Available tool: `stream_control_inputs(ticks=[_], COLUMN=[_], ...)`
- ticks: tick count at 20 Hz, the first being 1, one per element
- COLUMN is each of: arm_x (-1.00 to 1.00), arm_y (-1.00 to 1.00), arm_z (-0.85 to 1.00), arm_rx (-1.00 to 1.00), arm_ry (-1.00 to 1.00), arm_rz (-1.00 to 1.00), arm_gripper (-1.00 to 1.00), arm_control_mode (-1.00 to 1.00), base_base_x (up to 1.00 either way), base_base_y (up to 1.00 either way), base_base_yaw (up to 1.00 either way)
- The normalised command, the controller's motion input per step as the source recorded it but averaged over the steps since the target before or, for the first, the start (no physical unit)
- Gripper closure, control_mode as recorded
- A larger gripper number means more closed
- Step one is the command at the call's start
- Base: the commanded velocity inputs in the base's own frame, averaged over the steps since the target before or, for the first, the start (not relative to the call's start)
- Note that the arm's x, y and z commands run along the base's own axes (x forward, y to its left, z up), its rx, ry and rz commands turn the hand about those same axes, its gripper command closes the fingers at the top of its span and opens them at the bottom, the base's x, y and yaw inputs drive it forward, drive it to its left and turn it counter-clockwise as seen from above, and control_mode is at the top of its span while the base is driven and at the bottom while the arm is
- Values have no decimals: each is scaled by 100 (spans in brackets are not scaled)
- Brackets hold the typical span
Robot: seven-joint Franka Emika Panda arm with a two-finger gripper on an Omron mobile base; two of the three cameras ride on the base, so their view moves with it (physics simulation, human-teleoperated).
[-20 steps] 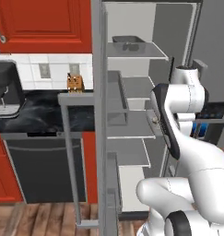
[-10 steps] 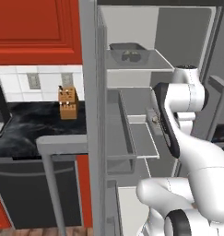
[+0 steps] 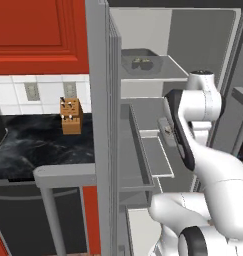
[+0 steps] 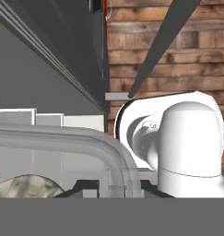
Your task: Place two dumplings into each of the tupperware containers and then place the containers in the fridge.
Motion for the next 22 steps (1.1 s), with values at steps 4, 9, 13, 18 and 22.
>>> stream_control_inputs(ticks=[4, 9, 13, 18, 22], arm_x=[96, 100, 100, 84, 65], arm_y=[2, -2, 0, 2, 18], arm_z=[-9, -18, -24, -18, -35], arm_rx=[4, 12, 1, 0, 0], arm_ry=[-18, -23, -1, -1, 0], arm_rz=[2, 8, 0, 0, 0], arm_gripper=[100, 100, 100, 100, 100], arm_control_mode=[-100, -100, -100, -100, -100], base_base_x=[0, 0, 0, 0, 0], base_base_y=[0, 0, 0, 0, 0], base_base_yaw=[0, 0, 0, 0, 0])
